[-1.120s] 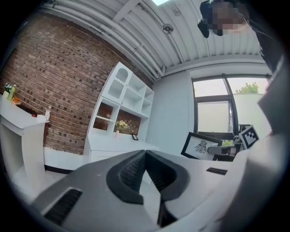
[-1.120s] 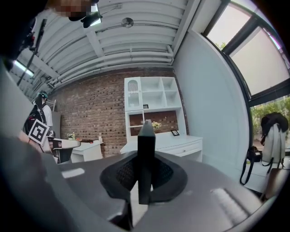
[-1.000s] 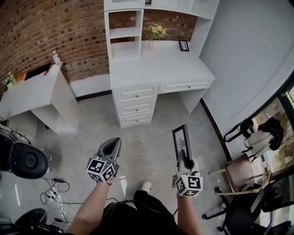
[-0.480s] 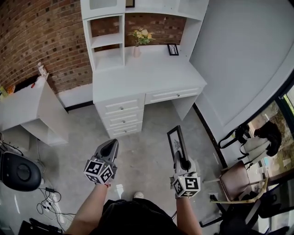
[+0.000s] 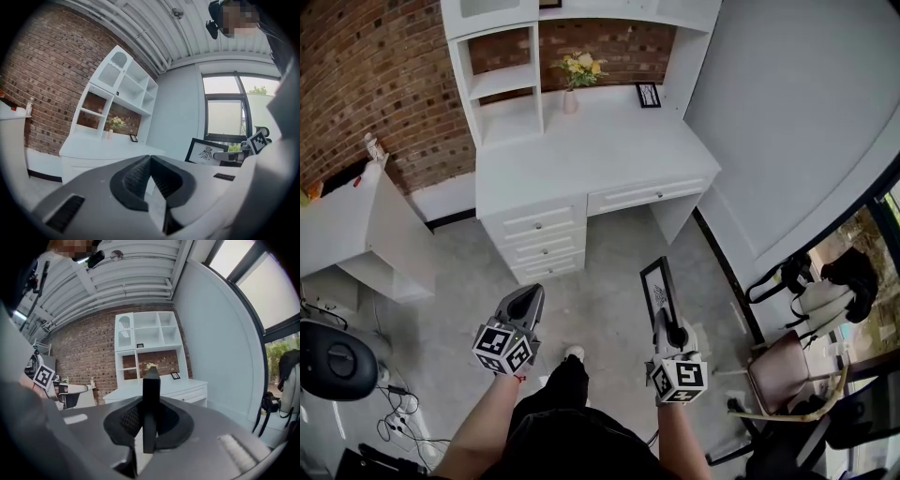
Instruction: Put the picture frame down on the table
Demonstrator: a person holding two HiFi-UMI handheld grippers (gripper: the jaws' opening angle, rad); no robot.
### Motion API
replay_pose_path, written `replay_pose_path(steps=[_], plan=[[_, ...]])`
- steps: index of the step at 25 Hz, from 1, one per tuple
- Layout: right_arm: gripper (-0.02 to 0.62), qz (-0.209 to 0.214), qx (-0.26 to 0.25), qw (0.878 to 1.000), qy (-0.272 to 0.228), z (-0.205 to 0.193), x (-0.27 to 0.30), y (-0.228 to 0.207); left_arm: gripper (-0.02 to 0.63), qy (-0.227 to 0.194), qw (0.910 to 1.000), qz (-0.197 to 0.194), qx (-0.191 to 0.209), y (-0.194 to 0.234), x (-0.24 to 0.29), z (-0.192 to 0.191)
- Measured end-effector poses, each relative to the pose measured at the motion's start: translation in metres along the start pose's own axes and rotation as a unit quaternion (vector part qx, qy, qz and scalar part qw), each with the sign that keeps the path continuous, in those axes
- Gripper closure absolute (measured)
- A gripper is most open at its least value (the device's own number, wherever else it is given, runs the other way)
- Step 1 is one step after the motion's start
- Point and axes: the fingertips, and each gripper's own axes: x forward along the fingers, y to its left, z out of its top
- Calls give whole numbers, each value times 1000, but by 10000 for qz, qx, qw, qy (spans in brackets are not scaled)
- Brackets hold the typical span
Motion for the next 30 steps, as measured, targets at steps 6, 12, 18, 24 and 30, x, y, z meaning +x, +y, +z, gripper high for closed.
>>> replay_pose_path(steps=[6,12,18,24,30], plan=[[569,-141,-48,9999,-53,5,22,-27,604,56,9999,-154,0,2,43,-3],[569,-305,-40,9995,-82,17,60,-58,604,67,9991,-429,30,0,108,8],[569,-380,-13,9992,-123,32,105,-85,604,4,9982,-589,71,6,167,29],[569,-340,-31,9994,-80,41,150,-102,606,27,9982,-605,9,20,213,35],[569,-235,-114,9997,14,45,196,-121,606,24,9986,-528,-76,38,255,36]])
